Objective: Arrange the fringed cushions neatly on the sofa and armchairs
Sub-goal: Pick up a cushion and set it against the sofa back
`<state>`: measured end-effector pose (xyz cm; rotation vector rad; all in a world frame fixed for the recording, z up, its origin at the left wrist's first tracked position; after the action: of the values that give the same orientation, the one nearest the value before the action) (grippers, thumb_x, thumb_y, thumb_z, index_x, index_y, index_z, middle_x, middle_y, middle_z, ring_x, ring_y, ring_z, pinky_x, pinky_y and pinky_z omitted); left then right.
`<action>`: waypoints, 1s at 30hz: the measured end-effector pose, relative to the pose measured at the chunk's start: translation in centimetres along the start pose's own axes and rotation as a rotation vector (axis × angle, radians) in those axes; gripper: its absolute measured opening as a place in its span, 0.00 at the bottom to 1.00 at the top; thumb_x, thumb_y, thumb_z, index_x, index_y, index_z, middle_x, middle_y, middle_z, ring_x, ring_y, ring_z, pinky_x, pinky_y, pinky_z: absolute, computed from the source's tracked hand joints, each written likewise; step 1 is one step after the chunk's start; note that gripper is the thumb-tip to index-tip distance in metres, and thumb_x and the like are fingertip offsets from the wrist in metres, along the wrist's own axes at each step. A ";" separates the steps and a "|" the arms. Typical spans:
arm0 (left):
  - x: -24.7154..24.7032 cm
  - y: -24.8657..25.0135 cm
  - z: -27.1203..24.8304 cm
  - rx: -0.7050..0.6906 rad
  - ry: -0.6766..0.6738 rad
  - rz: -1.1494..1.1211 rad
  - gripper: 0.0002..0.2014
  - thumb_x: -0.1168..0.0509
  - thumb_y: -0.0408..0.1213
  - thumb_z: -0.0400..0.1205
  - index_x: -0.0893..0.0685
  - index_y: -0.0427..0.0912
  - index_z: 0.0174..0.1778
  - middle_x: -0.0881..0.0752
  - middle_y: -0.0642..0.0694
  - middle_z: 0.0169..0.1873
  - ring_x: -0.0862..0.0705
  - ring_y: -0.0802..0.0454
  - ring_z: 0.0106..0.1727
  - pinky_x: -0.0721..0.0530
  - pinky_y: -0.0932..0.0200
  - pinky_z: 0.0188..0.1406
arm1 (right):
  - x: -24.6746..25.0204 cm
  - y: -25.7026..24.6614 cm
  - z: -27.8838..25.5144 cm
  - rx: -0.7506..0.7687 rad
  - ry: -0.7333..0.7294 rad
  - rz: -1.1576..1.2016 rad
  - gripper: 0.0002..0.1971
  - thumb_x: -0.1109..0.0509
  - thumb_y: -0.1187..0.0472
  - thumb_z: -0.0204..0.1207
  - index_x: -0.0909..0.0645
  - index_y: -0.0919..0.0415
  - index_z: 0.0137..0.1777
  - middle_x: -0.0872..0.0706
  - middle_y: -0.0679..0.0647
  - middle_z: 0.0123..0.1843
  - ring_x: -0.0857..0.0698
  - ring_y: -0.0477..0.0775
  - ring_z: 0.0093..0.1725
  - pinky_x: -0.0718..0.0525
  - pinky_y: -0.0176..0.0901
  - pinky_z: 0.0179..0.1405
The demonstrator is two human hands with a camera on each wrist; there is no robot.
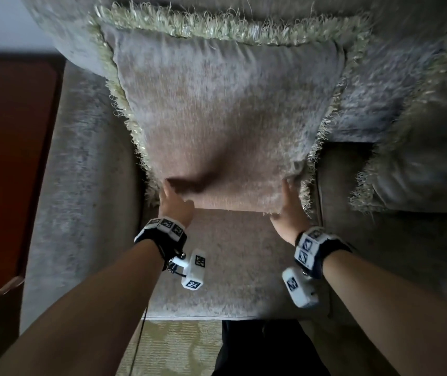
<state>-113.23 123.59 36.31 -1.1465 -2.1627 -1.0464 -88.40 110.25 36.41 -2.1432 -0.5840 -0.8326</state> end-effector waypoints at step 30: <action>2.9 0.5 -7.6 -0.016 -0.118 0.146 0.29 0.37 0.39 0.79 0.29 0.43 0.78 0.25 0.39 0.75 0.25 0.36 0.74 0.27 0.48 0.75 | 2.7 -6.3 -4.9 0.061 -0.220 0.031 0.37 0.34 0.54 0.83 0.49 0.54 0.87 0.40 0.56 0.87 0.34 0.56 0.83 0.33 0.39 0.73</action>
<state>-113.98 119.07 43.06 -1.3825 -2.1250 -0.9556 -92.33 110.66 43.91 -2.1968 -0.6771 -0.5590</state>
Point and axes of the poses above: each hand's wrist, its own z-axis towards the middle knuckle, its own x-axis out of the back of the hand, y = z × x, the point moved 1 cm from there along z, towards the middle knuckle
